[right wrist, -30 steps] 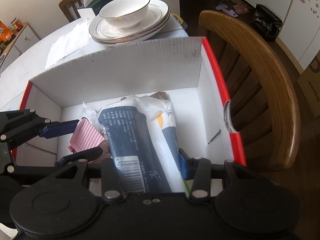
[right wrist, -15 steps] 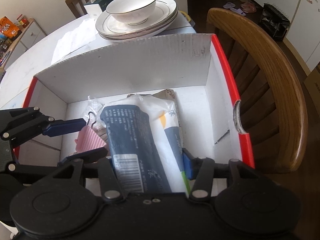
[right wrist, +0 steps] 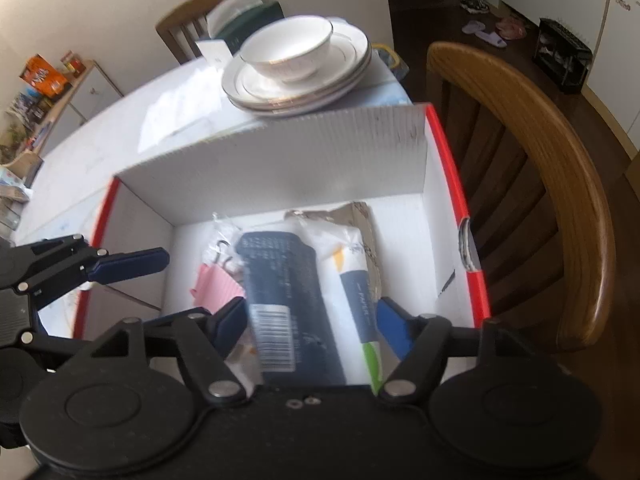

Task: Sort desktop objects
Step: 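Open both tools and withdraw them from the box toward the table items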

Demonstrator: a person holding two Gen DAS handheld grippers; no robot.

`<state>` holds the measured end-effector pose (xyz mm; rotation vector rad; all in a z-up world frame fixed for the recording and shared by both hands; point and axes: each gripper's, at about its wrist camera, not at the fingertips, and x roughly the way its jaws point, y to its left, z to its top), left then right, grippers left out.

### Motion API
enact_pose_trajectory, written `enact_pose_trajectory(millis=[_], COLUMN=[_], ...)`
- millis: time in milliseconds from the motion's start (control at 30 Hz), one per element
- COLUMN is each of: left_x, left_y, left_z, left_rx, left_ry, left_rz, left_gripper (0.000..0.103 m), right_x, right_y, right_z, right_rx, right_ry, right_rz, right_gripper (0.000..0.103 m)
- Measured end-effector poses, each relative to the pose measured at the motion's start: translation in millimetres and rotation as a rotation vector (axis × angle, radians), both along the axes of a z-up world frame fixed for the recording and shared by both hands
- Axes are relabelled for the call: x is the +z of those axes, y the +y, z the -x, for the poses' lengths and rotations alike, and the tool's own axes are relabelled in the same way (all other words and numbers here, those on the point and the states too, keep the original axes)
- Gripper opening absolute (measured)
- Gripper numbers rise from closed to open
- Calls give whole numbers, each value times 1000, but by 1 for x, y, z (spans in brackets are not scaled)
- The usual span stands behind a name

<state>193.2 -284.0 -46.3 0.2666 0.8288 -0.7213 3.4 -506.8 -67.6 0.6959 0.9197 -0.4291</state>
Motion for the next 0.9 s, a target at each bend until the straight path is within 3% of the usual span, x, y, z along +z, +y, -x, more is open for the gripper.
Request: enact_pose_trajectory(millis=[400, 900], left_x=[29, 39], left_y=[34, 94], left_z=[28, 44], left_rx=[19, -33], left_ry=[-59, -65], left_rz=[98, 170], left_gripper=[67, 71], right_x=[26, 47], right_y=[25, 76], right_z=[15, 7], right_rx=[-16, -101], right_ry=[-69, -68], right_rz=[44, 101], right_gripper=[83, 92])
